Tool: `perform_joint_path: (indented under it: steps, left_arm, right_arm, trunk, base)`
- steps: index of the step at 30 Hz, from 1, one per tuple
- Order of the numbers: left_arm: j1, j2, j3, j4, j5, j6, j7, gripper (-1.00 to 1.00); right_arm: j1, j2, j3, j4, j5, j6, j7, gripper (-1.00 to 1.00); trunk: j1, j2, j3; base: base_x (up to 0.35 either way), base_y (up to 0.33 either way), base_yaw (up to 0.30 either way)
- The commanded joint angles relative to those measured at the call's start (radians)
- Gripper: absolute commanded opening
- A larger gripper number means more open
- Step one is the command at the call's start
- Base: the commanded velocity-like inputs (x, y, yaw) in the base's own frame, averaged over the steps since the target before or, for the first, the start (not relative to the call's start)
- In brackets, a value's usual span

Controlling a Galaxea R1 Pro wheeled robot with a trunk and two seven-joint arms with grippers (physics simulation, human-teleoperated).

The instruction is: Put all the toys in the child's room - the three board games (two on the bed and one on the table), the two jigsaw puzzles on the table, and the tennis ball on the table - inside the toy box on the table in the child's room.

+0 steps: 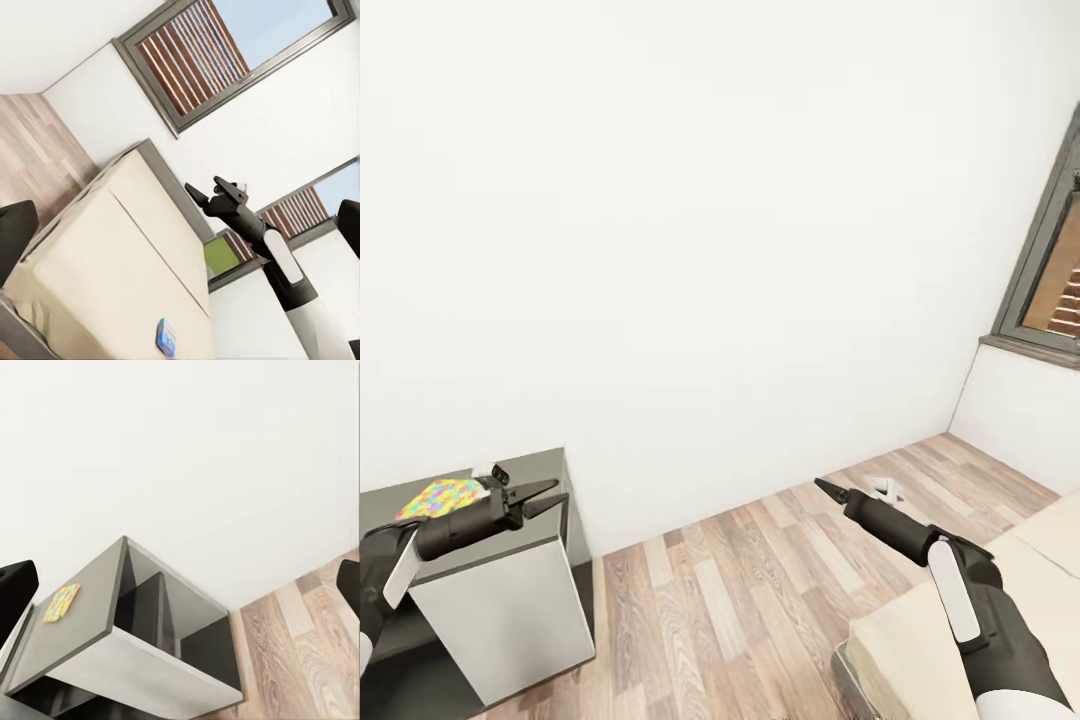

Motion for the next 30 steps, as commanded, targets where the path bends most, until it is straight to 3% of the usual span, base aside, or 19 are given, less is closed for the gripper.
perform_joint_path:
  steps: [1, 30]
  left_arm:
    - [0.0, 0.0, 0.0, 0.0, 0.0, 0.01, -0.004, 1.0]
    - [0.0, 0.0, 0.001, 0.0, 0.0, 0.01, -0.004, 1.0]
  right_arm:
    - [-0.001, 0.0, -0.001, 0.0, -0.004, 0.007, 0.001, 1.0]
    - [-0.001, 0.001, -0.002, 0.001, -0.004, 0.004, 0.001, 1.0]
  trunk:
    - [0.0, -0.002, -0.002]
    - [0.0, -0.002, -0.002]
  base:
    - [-0.076, -0.056, -0.28]
    - [-0.097, -0.004, -0.28]
